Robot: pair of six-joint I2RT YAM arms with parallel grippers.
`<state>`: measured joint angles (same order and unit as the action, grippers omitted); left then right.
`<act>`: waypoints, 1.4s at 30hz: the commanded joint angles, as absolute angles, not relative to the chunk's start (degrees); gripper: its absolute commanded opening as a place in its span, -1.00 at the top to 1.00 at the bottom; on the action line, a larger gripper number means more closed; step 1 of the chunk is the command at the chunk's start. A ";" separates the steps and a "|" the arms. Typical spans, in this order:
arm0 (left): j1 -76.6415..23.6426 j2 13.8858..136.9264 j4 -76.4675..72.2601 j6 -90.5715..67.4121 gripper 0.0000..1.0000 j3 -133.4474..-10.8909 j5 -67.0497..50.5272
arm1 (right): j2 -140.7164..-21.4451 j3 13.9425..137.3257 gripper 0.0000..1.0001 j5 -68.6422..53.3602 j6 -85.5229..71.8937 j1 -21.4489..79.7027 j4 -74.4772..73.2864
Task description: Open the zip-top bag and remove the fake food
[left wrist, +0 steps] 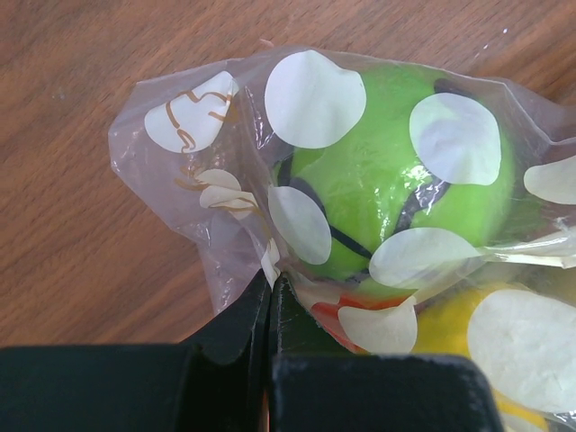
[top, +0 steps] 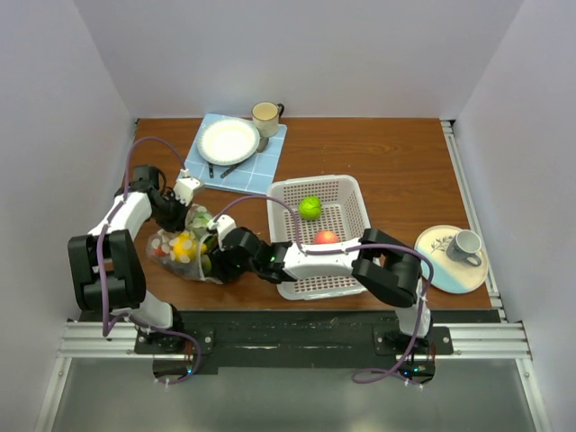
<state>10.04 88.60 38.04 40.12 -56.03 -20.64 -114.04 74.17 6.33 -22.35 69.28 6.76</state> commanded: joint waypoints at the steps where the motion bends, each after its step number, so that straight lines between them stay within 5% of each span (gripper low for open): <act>1: 9.84 87.10 37.80 40.61 1.00 -56.96 -21.09 | -105.22 72.43 0.62 9.48 -19.69 69.35 4.49; 13: 9.93 88.42 37.88 39.90 1.00 -58.00 -21.79 | -76.31 54.33 0.66 28.02 -18.45 64.70 -1.49; 17: 9.06 87.72 38.67 38.67 1.00 -59.06 -21.80 | -75.93 51.51 0.98 32.07 -21.70 57.15 -4.56; 19: 7.91 87.10 38.15 37.53 1.00 -58.54 -20.48 | -77.33 51.94 0.98 33.22 -21.53 56.51 -5.97; 21: 6.60 86.31 37.62 36.31 1.00 -57.75 -19.61 | -80.58 53.95 0.59 33.31 -20.83 56.51 -7.37; 23: 5.81 85.70 37.27 35.86 1.00 -57.39 -19.60 | -82.52 55.63 -0.24 33.57 -20.74 56.51 -8.52; 26: 4.49 84.82 37.62 35.07 1.00 -57.22 -19.60 | -83.94 57.30 -0.97 32.52 -20.65 56.51 -8.44; 36: 3.52 82.97 39.73 34.89 1.00 -60.03 -20.21 | -78.39 52.11 -0.95 12.40 -23.83 59.05 6.76; 40: 3.52 84.46 38.85 34.45 1.00 -59.59 -20.04 | -88.55 60.98 -0.03 24.96 -14.69 72.93 0.53; 42: 3.60 84.64 38.24 34.37 1.00 -58.98 -19.86 | -92.00 63.54 -0.01 24.70 -13.54 76.89 1.31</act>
